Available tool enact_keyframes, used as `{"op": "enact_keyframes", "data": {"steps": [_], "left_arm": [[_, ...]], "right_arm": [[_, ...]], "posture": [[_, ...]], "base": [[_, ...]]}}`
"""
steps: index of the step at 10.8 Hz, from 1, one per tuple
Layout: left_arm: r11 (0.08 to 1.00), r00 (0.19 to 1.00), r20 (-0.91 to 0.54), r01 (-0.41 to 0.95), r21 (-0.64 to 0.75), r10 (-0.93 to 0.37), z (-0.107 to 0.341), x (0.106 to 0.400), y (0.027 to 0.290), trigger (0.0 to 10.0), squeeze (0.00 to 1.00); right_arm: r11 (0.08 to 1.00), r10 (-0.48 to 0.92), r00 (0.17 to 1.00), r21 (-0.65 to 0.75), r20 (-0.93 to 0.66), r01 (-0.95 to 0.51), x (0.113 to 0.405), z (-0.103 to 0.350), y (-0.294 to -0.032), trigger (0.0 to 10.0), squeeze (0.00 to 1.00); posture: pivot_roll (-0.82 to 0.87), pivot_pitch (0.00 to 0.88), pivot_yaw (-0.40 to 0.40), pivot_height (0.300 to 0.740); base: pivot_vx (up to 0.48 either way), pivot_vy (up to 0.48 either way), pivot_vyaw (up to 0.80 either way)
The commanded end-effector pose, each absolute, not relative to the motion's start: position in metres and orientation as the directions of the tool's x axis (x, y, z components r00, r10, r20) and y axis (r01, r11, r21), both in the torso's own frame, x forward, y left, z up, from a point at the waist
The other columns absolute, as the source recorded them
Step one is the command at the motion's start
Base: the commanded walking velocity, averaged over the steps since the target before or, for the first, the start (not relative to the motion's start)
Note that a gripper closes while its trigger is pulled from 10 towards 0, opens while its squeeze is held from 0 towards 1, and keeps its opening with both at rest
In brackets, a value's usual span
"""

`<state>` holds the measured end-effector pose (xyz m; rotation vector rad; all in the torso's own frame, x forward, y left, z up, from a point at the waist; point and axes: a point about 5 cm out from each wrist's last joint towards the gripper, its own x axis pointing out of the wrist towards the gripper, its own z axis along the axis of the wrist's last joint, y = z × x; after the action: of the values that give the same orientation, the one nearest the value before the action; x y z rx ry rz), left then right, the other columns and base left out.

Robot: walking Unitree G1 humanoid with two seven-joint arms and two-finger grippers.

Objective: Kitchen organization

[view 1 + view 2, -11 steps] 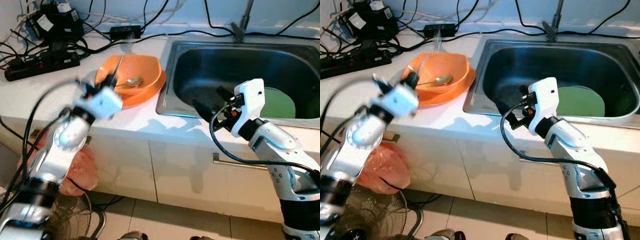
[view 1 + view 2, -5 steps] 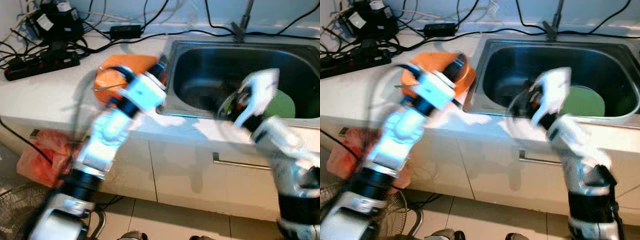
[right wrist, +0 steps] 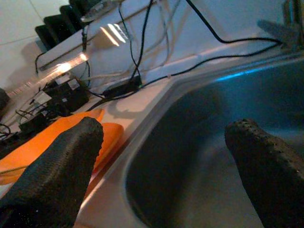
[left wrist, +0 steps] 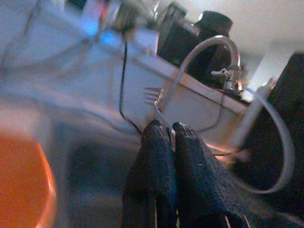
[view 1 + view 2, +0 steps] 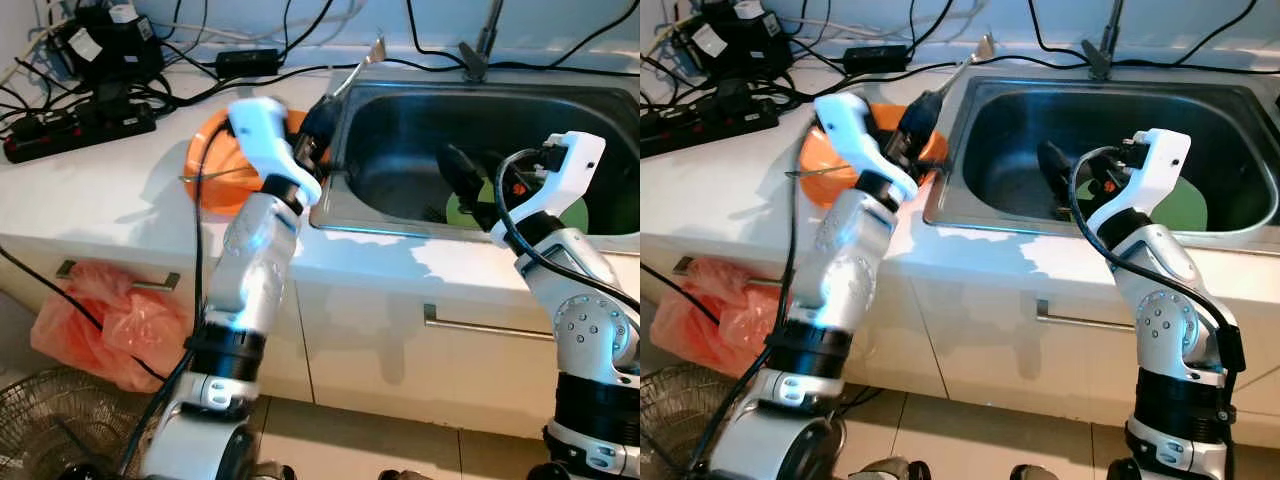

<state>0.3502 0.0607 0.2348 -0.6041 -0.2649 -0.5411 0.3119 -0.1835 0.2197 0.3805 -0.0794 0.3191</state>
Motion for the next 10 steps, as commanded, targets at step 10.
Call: {"op": "enact_keyframes", "data": {"steps": [10], "left_arm": [[0.204,0.638,0.298,0.591,-0.780,-0.709,0.216,0.327,0.051,0.0,0.00]], "right_arm": [[0.777,0.380,0.922,0.513,0.080,-0.365,0.309,0.205,-0.162,10.0,0.00]], "posture": [[0.05,0.086,0.081,0.740]], "base": [[0.000,0.000,0.00]]}}
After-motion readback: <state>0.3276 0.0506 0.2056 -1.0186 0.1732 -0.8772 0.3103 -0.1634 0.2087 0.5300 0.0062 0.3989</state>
